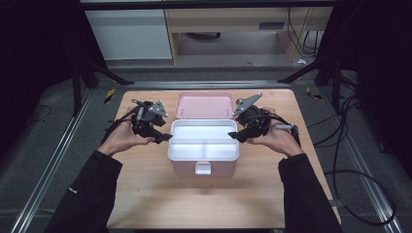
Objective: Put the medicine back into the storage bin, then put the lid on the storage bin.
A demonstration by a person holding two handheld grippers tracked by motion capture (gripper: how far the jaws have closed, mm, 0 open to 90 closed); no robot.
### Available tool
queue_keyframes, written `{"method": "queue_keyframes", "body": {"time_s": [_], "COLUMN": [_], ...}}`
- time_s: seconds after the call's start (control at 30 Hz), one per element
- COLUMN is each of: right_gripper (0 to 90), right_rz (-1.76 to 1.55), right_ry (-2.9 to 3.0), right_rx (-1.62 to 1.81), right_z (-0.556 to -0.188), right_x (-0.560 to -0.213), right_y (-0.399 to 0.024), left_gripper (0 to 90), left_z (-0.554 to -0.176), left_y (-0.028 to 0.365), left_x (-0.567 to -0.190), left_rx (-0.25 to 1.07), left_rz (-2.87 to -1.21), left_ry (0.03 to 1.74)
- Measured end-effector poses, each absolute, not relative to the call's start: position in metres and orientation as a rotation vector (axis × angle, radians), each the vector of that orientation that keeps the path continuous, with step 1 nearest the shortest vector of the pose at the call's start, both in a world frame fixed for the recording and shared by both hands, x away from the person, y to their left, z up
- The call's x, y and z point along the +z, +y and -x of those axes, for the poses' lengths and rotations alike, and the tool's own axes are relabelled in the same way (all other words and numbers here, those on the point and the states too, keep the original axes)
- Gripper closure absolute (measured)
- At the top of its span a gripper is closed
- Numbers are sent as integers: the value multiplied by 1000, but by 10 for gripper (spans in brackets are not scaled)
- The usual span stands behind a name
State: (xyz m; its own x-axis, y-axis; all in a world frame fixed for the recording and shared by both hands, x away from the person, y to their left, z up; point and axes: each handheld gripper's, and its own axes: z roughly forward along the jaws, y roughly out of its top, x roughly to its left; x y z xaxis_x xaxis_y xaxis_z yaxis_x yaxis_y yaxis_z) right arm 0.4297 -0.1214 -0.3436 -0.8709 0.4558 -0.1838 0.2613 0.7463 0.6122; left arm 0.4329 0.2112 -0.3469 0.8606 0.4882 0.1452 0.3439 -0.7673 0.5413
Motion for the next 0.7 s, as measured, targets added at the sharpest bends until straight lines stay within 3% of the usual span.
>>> {"method": "queue_keyframes", "body": {"time_s": [0.4, 0.7], "right_gripper": [276, 268], "right_rz": [-839, -1016], "right_ry": [2478, 2280], "right_rx": [857, 981], "right_z": [-430, -453], "right_x": [-356, -357], "right_y": [-157, -160], "left_gripper": [358, 354], "left_z": [-460, -487], "left_y": [228, 232], "left_x": [-352, -364], "left_rx": [437, 450], "left_rz": [-2279, -2141], "left_ry": [861, 971]}}
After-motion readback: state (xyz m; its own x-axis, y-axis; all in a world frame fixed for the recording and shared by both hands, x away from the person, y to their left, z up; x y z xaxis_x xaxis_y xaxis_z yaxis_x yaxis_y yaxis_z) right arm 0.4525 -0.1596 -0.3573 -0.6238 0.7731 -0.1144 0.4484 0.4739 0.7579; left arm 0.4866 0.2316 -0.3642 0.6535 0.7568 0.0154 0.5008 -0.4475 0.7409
